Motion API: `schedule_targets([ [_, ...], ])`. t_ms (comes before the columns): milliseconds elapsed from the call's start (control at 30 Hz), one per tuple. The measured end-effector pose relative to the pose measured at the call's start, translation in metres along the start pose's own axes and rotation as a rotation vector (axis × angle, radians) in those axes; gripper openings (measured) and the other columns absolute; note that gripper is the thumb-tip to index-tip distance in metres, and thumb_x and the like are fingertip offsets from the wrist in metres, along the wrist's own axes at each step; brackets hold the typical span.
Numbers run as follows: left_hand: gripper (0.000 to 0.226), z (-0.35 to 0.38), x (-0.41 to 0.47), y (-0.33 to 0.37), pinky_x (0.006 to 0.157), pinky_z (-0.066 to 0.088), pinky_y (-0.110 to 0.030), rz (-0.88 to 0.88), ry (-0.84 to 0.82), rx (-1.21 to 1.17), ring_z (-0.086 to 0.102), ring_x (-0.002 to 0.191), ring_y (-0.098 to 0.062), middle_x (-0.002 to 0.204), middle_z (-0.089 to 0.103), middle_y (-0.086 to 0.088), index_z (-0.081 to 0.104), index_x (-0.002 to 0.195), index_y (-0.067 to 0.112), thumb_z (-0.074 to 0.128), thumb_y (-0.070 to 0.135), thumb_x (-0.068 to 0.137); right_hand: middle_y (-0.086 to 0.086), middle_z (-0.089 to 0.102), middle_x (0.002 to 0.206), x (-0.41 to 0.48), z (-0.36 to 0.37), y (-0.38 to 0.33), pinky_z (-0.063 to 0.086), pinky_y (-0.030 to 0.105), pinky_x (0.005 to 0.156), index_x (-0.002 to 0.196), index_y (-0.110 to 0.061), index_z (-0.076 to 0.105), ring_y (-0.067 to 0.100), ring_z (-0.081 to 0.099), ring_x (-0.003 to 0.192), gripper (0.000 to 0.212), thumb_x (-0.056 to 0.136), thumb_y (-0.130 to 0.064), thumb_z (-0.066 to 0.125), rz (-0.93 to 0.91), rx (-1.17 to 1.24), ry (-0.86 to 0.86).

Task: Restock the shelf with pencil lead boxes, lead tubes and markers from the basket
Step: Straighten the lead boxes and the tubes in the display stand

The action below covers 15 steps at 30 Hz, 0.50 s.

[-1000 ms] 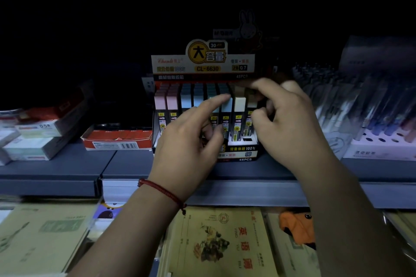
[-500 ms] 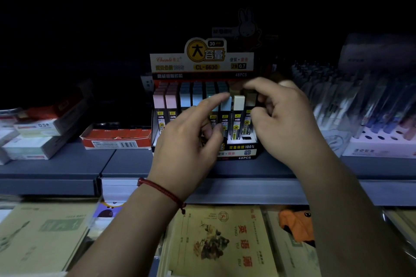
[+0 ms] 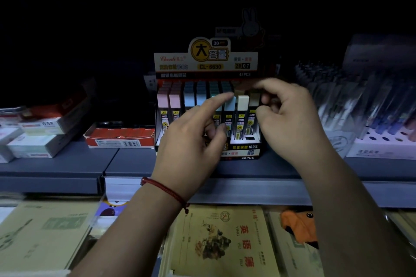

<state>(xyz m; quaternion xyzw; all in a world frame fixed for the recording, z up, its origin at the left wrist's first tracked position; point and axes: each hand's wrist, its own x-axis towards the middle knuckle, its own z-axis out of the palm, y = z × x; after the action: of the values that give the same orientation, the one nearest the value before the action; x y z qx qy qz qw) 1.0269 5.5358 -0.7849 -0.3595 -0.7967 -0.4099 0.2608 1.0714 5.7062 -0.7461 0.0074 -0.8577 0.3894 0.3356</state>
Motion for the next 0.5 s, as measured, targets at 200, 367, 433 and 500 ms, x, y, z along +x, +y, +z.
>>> schedule_targets([
  [200,0.052,-0.0005,-0.0008,-0.0005,0.061,0.05,-0.04,-0.012,-0.002,0.001,0.054,0.068,-0.011,0.071,0.051,0.01,0.051,0.142,0.035,0.062,0.019,0.094,0.007,0.05,0.084,-0.0008,-0.0001,0.0019,0.036,0.006,0.053,0.108,-0.025,0.073,0.0,0.051,0.061,0.026,0.092,-0.01,0.057,-0.007,-0.078,0.052],
  [367,0.052,-0.0001,-0.0005,-0.0008,0.061,0.049,-0.039,-0.008,0.001,-0.001,0.053,0.068,-0.011,0.07,0.051,0.01,0.052,0.142,0.035,0.061,0.02,0.093,0.006,0.052,0.087,0.0004,0.0006,0.0052,0.037,0.007,0.056,0.117,-0.027,0.07,0.004,0.052,0.063,0.034,0.091,-0.014,0.053,0.001,-0.097,0.053],
  [433,0.051,-0.0001,-0.0004,-0.0016,0.06,0.05,-0.039,-0.002,0.003,0.003,0.053,0.068,-0.01,0.07,0.051,0.01,0.052,0.142,0.035,0.061,0.022,0.093,0.006,0.053,0.09,-0.0011,0.0015,0.0048,0.039,0.007,0.06,0.115,-0.029,0.069,0.005,0.05,0.067,0.035,0.089,-0.015,0.051,-0.011,-0.106,0.061],
  [500,0.051,-0.0002,-0.0004,-0.002,0.06,0.05,-0.038,0.001,0.005,0.003,0.054,0.068,-0.01,0.07,0.051,0.01,0.052,0.142,0.035,0.06,0.023,0.093,0.006,0.053,0.09,-0.0028,0.0017,0.0037,0.04,0.006,0.062,0.112,-0.03,0.07,0.002,0.051,0.069,0.036,0.089,-0.009,0.053,-0.023,-0.113,0.058],
])
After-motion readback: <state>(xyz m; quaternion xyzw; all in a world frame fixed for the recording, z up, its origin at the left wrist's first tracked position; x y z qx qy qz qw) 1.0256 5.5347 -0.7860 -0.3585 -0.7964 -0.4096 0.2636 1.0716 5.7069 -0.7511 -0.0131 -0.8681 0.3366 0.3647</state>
